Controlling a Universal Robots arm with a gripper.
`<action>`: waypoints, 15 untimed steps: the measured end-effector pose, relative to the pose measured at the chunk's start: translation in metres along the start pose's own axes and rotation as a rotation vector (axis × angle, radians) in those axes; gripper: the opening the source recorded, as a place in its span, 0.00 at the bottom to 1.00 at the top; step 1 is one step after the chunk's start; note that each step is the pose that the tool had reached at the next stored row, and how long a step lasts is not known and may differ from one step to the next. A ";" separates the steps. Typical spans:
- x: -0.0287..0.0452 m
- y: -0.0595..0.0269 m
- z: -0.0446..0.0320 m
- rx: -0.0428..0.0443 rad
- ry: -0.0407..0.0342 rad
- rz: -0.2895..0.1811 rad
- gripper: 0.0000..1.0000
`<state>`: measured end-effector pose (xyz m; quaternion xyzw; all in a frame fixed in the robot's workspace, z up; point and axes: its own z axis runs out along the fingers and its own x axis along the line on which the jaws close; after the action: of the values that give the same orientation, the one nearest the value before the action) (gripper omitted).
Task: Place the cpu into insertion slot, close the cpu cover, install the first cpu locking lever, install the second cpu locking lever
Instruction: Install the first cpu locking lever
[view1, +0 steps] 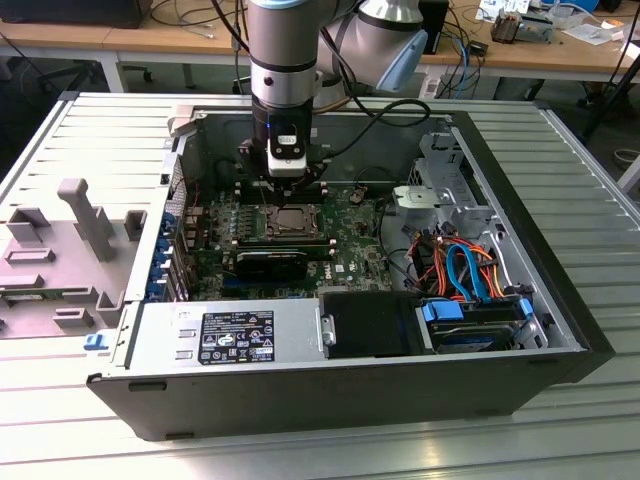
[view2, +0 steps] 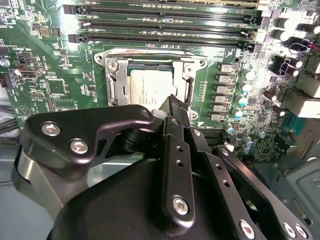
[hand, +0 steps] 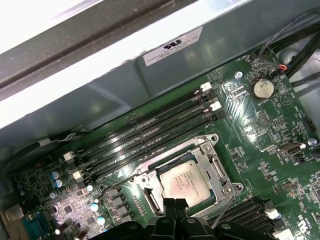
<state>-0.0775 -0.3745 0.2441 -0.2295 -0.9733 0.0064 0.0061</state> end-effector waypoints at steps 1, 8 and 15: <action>0.0000 0.0000 0.0000 0.0000 -0.0001 -0.002 0.11; 0.0000 0.0000 0.0000 0.0002 -0.0003 -0.019 0.11; 0.0000 0.0000 0.0000 0.0003 -0.0006 -0.036 0.11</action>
<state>-0.0775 -0.3745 0.2441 -0.2121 -0.9772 0.0065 0.0060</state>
